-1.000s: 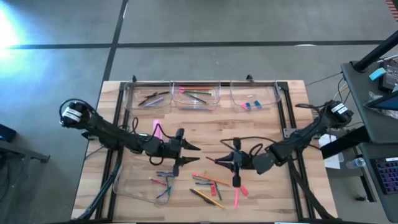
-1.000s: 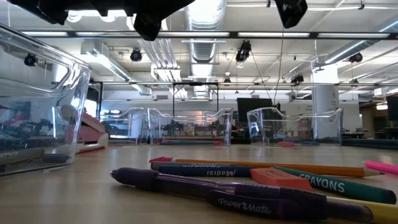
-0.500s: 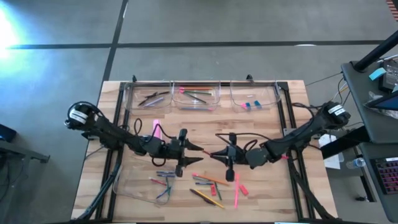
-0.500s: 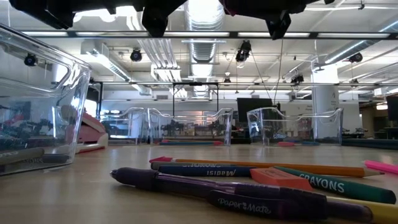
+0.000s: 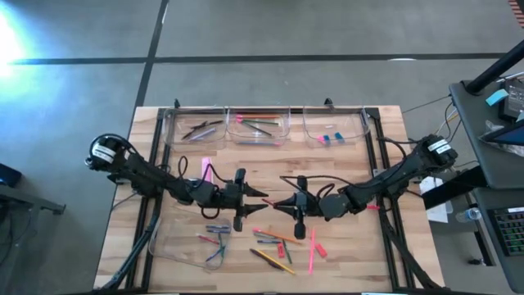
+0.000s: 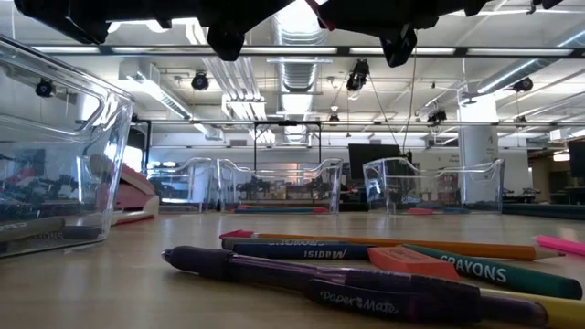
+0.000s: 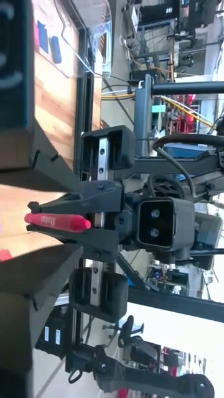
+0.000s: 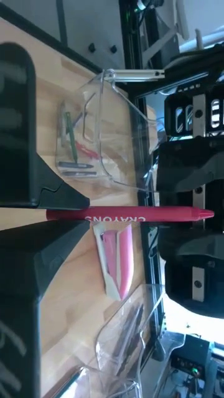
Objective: Sort crayons/erasers/pens/pencils in bins
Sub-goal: Put the red crayon into the bottom left transparent bin, then put the orange pencil into the top middle transparent bin
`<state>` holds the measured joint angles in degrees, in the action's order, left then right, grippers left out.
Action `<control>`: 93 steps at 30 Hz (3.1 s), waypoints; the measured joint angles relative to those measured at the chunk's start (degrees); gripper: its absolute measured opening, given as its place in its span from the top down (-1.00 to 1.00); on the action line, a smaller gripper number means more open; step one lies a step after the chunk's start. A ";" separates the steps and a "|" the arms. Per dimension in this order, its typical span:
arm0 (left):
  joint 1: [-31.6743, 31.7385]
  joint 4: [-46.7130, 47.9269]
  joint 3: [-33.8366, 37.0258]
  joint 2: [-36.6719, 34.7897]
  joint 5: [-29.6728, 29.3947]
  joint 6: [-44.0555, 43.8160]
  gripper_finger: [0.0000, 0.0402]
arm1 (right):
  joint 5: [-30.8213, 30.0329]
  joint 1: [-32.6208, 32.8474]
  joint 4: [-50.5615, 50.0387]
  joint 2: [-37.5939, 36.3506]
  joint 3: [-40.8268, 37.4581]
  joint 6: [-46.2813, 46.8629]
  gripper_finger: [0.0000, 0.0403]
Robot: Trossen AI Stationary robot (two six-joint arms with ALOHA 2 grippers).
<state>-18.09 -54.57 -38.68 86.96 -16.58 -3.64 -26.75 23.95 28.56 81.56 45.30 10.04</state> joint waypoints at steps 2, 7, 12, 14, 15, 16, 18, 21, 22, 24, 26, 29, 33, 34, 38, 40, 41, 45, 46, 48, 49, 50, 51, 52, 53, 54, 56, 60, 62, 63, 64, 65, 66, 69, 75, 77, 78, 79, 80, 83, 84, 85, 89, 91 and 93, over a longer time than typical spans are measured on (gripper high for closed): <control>0.00 0.04 0.00 0.00 0.00 0.05 0.48 | 0.00 0.00 0.00 0.00 0.00 0.00 0.94; 0.00 -0.23 0.00 -0.02 0.09 0.04 0.87 | 0.07 0.00 0.00 0.00 0.00 0.00 0.94; 0.00 -0.39 0.00 -0.02 1.01 0.02 0.92 | 0.02 0.00 0.09 0.00 0.00 -0.05 0.93; 0.02 -0.39 0.00 -0.02 1.20 0.08 0.92 | -0.17 0.00 0.11 0.00 0.00 -0.02 0.90; 0.02 -0.38 0.00 -0.11 1.22 0.29 0.93 | -0.19 0.00 0.11 0.00 0.00 -0.02 0.87; 0.02 -0.25 0.00 -0.33 1.30 0.92 0.94 | -0.23 0.00 0.12 -0.01 0.00 -0.02 0.81; 0.02 -0.02 0.00 -0.94 1.33 1.50 0.95 | -0.22 0.02 0.05 -0.06 0.00 -0.05 0.66; 0.01 3.67 0.00 -3.63 1.36 1.66 0.95 | -0.23 0.02 -0.12 -0.45 0.10 0.02 0.40; 0.02 6.09 0.00 -5.24 1.36 1.85 0.95 | -0.22 0.02 -0.43 -0.64 0.36 0.06 0.31; -0.05 12.67 -0.34 -9.23 1.36 2.31 0.95 | -0.23 0.14 -2.91 -1.52 1.06 0.07 0.15; -0.70 22.14 -1.26 -14.08 1.32 1.66 0.95 | -0.22 0.40 -6.87 -2.77 2.26 0.21 0.04; -2.33 40.69 -4.78 -20.74 1.60 -2.62 0.95 | -0.24 0.84 -14.21 -4.94 3.98 2.51 -0.06; -5.83 62.56 -7.93 -24.50 3.72 -8.17 0.95 | -0.25 1.53 -19.57 -7.32 4.61 5.39 -0.09; -7.01 67.13 -8.24 -24.84 3.76 -10.49 0.95 | -0.29 1.66 -19.76 -7.55 4.59 5.77 -0.09; -12.07 78.03 -10.24 -25.25 4.76 -19.17 0.95 | -0.27 2.41 -20.38 -7.55 4.37 6.04 -0.09; -14.84 81.02 -10.49 -24.28 5.69 -21.95 0.95 | -0.24 2.53 -20.56 -7.30 4.37 6.53 -0.09; -16.14 81.81 -10.49 -23.57 6.00 -23.07 0.95 | -0.26 2.49 -20.98 -7.27 4.36 6.63 -0.09; -19.22 84.12 -10.63 -20.71 8.59 -26.01 0.95 | -0.37 2.40 -21.31 -7.26 4.33 6.64 -0.09; -19.52 85.32 -10.64 -19.87 9.14 -26.97 0.96 | -0.35 2.42 -21.27 -7.26 4.33 6.64 -0.09; -19.62 87.18 -10.62 -18.38 10.52 -28.34 0.96 | -0.30 2.44 -21.20 -7.26 4.33 6.83 -0.09; -19.60 87.62 -10.62 -17.88 10.56 -28.97 0.95 | -0.30 2.44 -21.16 -7.26 4.32 6.91 -0.09; -19.58 87.92 -10.62 -17.54 10.56 -29.19 0.93 | -0.30 2.42 -21.16 -7.26 4.31 6.93 -0.09; -19.53 88.22 -10.62 -17.03 10.54 -29.64 0.90 | -0.31 2.42 -21.16 -7.26 4.31 6.93 -0.09; -19.47 88.21 -10.62 -16.52 10.54 -30.40 0.87 | -0.30 2.42 -21.16 -7.23 4.31 6.93 -0.09; -19.39 88.17 -10.62 -16.02 10.70 -30.83 0.82 | -0.32 2.42 -21.16 -7.19 4.31 6.93 -0.09; -19.37 88.19 -10.62 -15.53 10.99 -30.98 0.77 | -0.30 2.42 -21.16 -7.19 4.28 6.93 -0.09; -19.29 88.18 -10.62 -14.76 11.23 -30.79 0.65 | -0.31 2.42 -21.17 -7.19 4.28 6.93 -0.09; -18.52 88.21 -10.60 -14.17 11.32 -30.29 0.40 | -0.30 2.42 -21.59 -7.19 4.28 6.93 -0.09; -18.01 88.22 -10.62 -14.50 10.73 -30.29 0.31 | -0.30 2.42 -22.06 -7.19 4.26 6.95 -0.09; -17.77 88.38 -10.76 -14.76 10.48 -30.27 0.27 | -0.30 2.42 -22.37 -7.19 4.26 6.94 -0.09; -17.48 88.42 -11.08 -15.11 10.47 -30.22 0.25 | -0.30 2.42 -22.59 -7.19 4.26 6.95 -0.09; -17.20 88.30 -11.49 -15.63 10.47 -29.97 0.23 | -0.30 2.42 -22.73 -7.19 4.26 6.95 -0.09; -17.00 88.28 -12.05 -16.18 10.47 -29.35 0.22 | -0.30 2.42 -23.01 -7.19 4.26 6.95 -0.09; -16.76 87.95 -13.94 -18.38 9.97 -26.53 0.21 | -0.27 2.44 -25.12 -7.19 4.26 7.79 -0.09; -16.67 66.88 -11.32 -21.62 -11.41 -12.52 0.21 | 0.28 2.46 -36.17 -7.19 4.26 16.10 -0.09; -15.76 57.08 -9.02 -21.66 -12.22 -5.72 0.21 | 1.46 2.61 -42.27 -7.19 4.26 22.20 -0.09; -15.40 52.10 -7.78 -21.61 -12.11 -2.90 0.21 | 2.69 2.69 -45.42 -7.19 4.26 25.33 -0.09; -15.13 46.60 -6.44 -21.46 -12.04 -0.65 0.21 | 4.14 2.90 -48.59 -7.19 4.26 28.38 -0.09; -14.80 41.79 -5.07 -21.37 -11.86 1.28 0.21 | 5.45 3.30 -51.65 -7.19 4.26 31.18 -0.09; -13.73 28.37 -0.62 -20.43 -9.75 4.68 0.21 | 7.47 5.24 -58.46 -7.13 4.13 39.10 -0.09; -13.45 24.26 0.85 -20.01 -8.97 5.29 0.21 | 7.47 6.03 -59.93 -7.10 4.10 41.38 -0.09; -13.28 20.00 2.34 -19.60 -8.33 5.52 0.21 | 7.48 6.82 -60.92 -7.10 4.06 42.96 -0.09; -12.62 8.15 6.21 -18.02 -7.76 5.55 0.21 | 6.89 9.21 -59.27 -7.10 4.06 46.81 -0.09; -12.61 5.60 6.86 -17.57 -7.74 5.57 0.21 | 4.70 10.44 -58.01 -7.04 4.45 46.73 -0.09; -12.61 5.31 6.86 -17.35 -7.74 5.62 0.20 | 2.78 11.15 -55.77 -6.38 5.07 45.34 -0.09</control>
<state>-30.70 -49.26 -31.81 69.60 -24.32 1.98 -23.96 35.10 -27.21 75.18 50.37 55.39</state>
